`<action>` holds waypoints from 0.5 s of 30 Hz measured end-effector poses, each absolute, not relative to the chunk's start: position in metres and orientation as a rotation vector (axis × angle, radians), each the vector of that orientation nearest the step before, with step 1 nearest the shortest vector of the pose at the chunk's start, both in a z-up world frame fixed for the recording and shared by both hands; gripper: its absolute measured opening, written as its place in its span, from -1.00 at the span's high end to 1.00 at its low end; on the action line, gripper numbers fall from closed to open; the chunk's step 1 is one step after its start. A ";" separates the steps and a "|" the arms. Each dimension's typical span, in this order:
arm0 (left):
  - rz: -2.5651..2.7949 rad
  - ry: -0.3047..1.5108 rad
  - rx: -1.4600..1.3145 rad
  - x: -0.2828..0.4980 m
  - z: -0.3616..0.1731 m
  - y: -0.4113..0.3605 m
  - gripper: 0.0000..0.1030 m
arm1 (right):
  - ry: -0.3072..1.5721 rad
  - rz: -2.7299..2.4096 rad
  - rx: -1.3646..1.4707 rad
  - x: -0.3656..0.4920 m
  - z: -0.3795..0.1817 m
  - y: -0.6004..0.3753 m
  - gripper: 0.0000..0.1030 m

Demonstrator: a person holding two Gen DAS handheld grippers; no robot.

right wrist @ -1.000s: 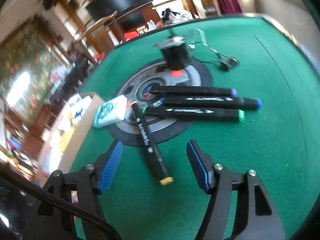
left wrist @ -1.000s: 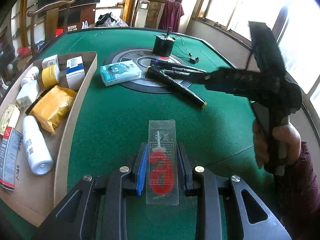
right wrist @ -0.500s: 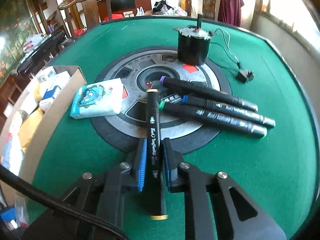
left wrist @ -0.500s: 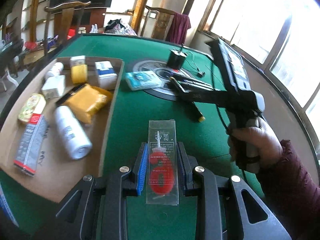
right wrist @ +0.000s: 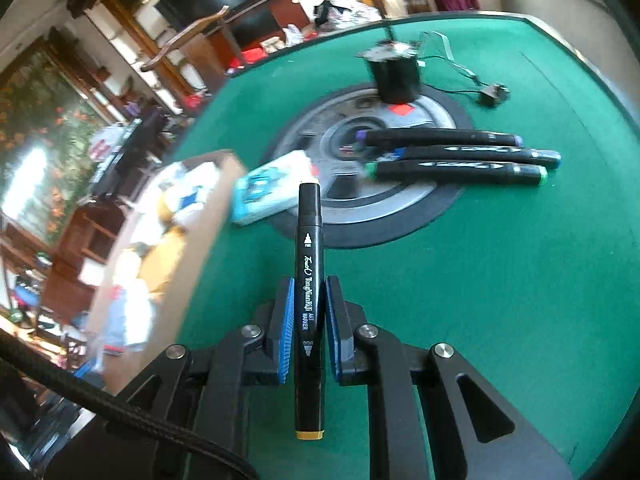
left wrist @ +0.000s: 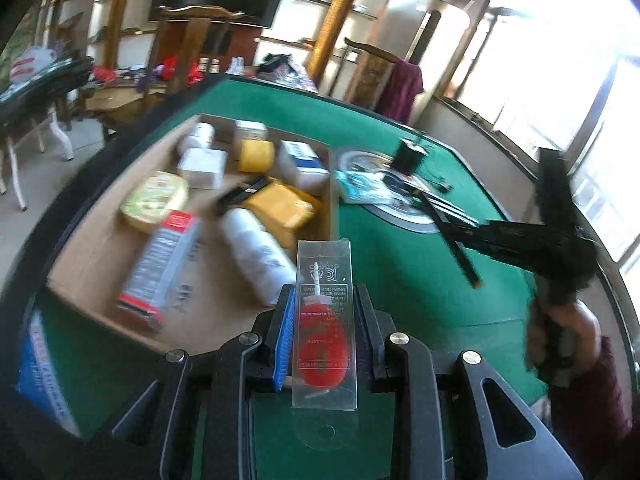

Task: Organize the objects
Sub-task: 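Lower the clear pouch and black marker into the tray, open both grippers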

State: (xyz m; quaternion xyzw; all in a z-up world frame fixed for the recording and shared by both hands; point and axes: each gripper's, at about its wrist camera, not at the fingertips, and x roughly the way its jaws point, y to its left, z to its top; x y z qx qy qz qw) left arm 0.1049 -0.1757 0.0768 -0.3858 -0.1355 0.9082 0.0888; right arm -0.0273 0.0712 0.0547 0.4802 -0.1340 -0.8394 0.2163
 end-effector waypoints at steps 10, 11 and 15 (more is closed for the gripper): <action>2.862 -0.338 -1.271 0.083 0.070 -0.244 0.54 | -0.452 -2.063 1.314 -0.006 0.073 -0.010 0.75; 2.864 -0.351 -1.298 0.079 0.066 -0.252 0.54 | -0.458 -2.036 1.321 -0.005 0.071 -0.018 0.75; 2.873 -0.364 -1.358 0.065 0.054 -0.273 0.54 | -0.456 -1.924 1.361 -0.004 0.059 -0.065 0.75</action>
